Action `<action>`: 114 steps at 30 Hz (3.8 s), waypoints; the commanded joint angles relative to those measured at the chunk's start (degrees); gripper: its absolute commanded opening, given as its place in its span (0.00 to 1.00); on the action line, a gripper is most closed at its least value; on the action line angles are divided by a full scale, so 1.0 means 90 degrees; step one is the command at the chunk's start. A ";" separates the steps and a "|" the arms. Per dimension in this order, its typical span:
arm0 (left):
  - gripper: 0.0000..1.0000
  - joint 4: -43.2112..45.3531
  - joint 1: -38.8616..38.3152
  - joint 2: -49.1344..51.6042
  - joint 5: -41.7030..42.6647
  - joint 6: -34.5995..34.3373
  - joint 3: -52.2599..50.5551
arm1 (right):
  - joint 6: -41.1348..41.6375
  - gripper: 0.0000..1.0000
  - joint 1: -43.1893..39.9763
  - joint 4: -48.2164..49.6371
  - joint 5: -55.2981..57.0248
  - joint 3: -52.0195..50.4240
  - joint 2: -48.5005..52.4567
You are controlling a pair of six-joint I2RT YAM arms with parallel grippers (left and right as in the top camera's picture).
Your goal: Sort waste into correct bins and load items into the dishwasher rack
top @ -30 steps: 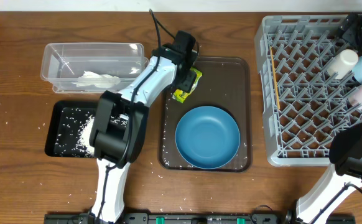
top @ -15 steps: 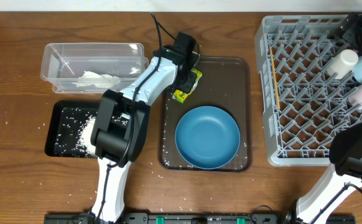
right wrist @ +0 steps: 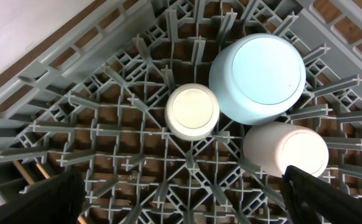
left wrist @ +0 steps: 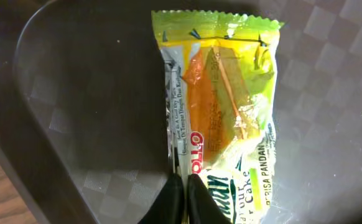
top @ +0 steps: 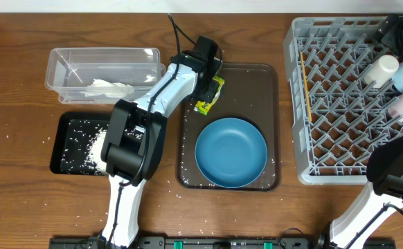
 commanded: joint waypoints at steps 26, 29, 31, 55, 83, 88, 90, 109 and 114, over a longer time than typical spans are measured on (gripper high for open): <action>0.06 -0.0223 0.2528 -0.2212 -0.0539 -0.5229 -0.0073 | 0.0100 0.99 0.0019 0.0002 0.0046 0.0049 -0.0024; 0.07 -0.0386 0.2832 -0.2212 -0.0539 -0.5406 -0.0073 | 0.0100 0.99 0.0019 0.0002 0.0046 0.0049 -0.0024; 0.29 -0.0454 0.2997 -0.2212 -0.0539 -0.5406 -0.0073 | 0.0100 0.99 0.0019 0.0002 0.0046 0.0049 -0.0024; 0.53 -0.2990 0.3050 -0.3568 -0.0517 -0.4920 -0.0661 | 0.0100 0.99 0.0015 0.0002 0.0046 0.0049 -0.0024; 0.88 -0.3218 0.2727 -0.6688 -0.0539 -0.4872 -0.3711 | 0.0100 0.99 0.0019 0.0002 0.0046 0.0049 -0.0024; 0.91 -0.3196 0.2722 -0.6676 -0.0537 -0.3801 -0.3963 | 0.0100 0.99 0.0019 0.0002 0.0046 0.0049 -0.0024; 0.92 -0.3079 0.2713 -0.6676 -0.0537 -0.3254 -0.4146 | 0.0100 0.99 0.0019 0.0002 0.0046 0.0049 -0.0024; 0.94 0.2851 0.2671 -0.8956 0.0593 -0.0131 -0.8728 | 0.0100 0.99 0.0019 0.0002 0.0046 0.0049 -0.0024; 0.94 0.3682 0.2671 -1.0069 0.0585 -0.0083 -0.9704 | 0.0100 0.99 0.0019 0.0002 0.0046 0.0049 -0.0024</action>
